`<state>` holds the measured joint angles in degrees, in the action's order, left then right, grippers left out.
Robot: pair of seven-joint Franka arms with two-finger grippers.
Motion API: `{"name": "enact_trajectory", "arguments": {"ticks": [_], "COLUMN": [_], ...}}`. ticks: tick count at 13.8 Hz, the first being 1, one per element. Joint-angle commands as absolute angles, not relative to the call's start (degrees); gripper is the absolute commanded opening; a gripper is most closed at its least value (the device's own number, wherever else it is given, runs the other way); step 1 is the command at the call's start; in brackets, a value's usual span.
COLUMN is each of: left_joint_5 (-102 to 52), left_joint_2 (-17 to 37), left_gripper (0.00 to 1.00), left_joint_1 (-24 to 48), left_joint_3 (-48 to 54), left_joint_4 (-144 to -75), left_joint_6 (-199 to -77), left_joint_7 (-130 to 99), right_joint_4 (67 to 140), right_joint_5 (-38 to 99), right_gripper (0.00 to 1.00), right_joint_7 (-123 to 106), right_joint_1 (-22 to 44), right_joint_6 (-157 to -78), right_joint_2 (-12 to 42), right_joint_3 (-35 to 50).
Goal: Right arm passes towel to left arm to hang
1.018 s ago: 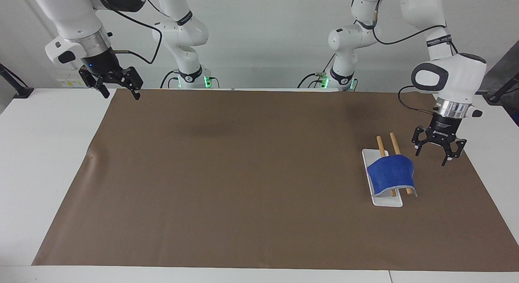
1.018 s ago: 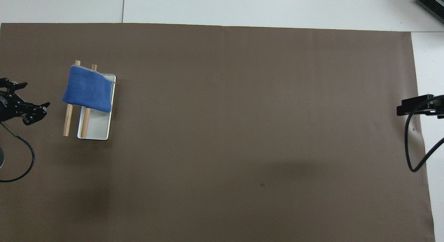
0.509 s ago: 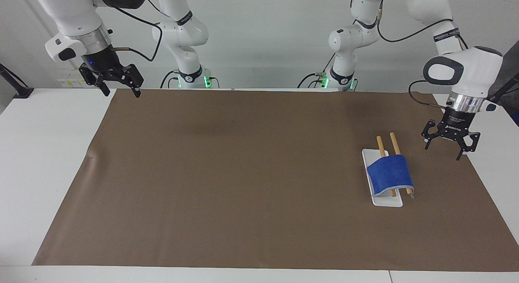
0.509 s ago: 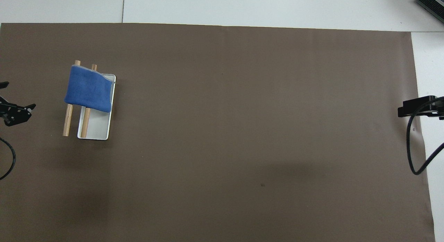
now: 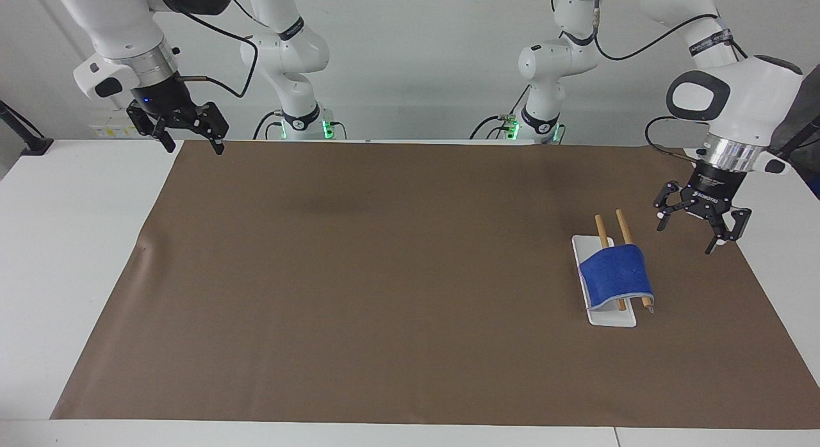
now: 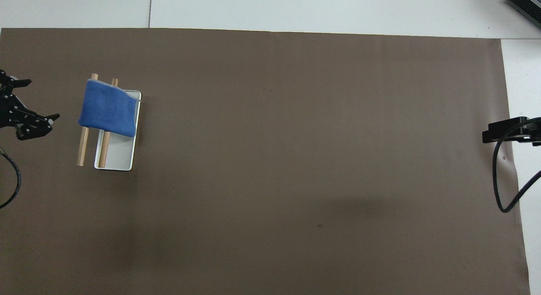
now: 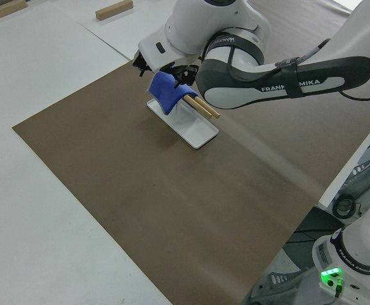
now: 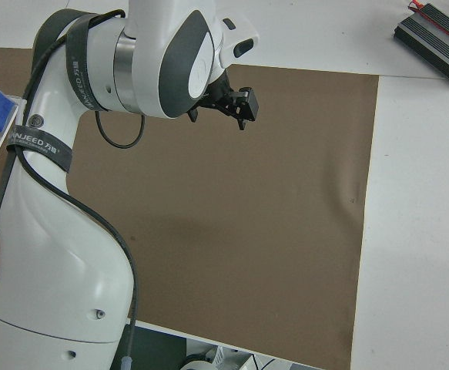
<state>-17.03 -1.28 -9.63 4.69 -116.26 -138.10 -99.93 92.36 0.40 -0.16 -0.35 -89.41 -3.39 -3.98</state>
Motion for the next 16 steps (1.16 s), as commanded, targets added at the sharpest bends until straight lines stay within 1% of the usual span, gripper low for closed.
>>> {"name": "enact_trajectory", "arguments": {"ticks": [1, 4, 7, 9, 12, 16], "left_joint_5": [-13.3, -5.7, -0.8, -0.4, -0.4, -0.4], "left_joint_2": [-1.7, -1.8, -1.8, -2.1, -4.1, -4.5], "left_gripper": [1.00, 1.00, 1.00, 1.00, 1.00, 1.00], "left_joint_1": [-4.9, 0.0, 0.9, 0.9, 0.0, -0.2], "left_joint_3": [4.0, 4.1, 4.3, 4.8, 4.7, 4.3], "left_joint_4": [-114.7, -114.6, -114.4, -114.3, -114.2, -109.2], "left_joint_6": [-134.4, -134.2, -134.2, -134.1, -134.1, -129.7], "left_joint_7": [-99.8, -99.8, -92.8, -81.3, -58.9, -37.1], "right_joint_4": [92.7, 92.7, 92.7, 92.7, 92.7, 92.7], "right_joint_5": [-0.3, 0.0, 0.1, 0.1, 0.1, 0.1], "right_gripper": [1.00, 1.00, 1.00, 1.00, 1.00, 1.00], "right_joint_7": [-1.1, -1.1, -1.1, -1.1, -1.1, -1.1], "right_joint_1": [-0.6, -0.6, -0.6, -0.6, -0.6, -0.6], "right_joint_6": [-89.2, -89.2, -89.2, -89.2, -89.2, -89.2], "right_joint_2": [-3.7, -3.7, -3.7, -3.7, -3.7, -3.7], "right_joint_3": [-3.6, -3.6, -3.6, -3.6, -3.6, -3.6]}}
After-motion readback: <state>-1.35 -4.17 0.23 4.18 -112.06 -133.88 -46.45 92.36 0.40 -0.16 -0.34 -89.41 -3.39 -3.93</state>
